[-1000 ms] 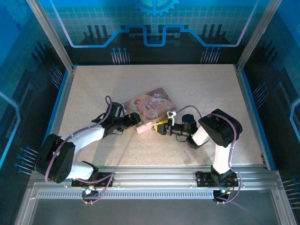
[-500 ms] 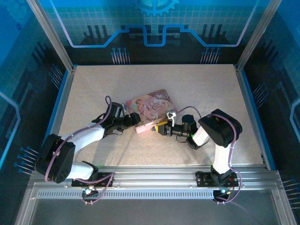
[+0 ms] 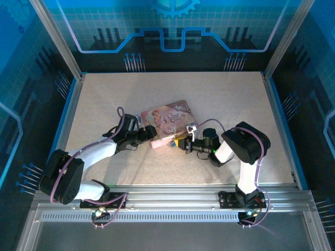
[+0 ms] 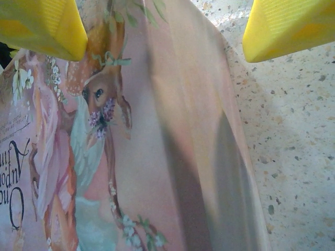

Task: Unlock a padlock with a key

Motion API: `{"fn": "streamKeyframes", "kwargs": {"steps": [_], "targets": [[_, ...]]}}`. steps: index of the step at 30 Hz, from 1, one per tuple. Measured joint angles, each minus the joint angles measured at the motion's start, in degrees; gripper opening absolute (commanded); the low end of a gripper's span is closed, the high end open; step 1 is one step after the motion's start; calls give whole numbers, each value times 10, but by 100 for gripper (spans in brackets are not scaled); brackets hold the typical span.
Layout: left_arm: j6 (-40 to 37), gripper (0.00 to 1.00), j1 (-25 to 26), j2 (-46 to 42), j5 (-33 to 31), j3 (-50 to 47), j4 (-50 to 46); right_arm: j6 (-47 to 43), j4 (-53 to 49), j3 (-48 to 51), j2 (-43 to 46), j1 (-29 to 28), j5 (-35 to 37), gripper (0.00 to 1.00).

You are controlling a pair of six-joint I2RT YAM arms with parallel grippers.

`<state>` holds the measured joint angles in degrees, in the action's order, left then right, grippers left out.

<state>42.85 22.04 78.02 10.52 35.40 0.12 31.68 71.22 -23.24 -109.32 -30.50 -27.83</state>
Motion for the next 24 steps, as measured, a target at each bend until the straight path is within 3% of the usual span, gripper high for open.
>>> {"fn": "streamKeyframes", "kwargs": {"steps": [24], "targets": [[8,80,9,-16,-9,-23,21,70,23,19,4,-2,19,0]]}}
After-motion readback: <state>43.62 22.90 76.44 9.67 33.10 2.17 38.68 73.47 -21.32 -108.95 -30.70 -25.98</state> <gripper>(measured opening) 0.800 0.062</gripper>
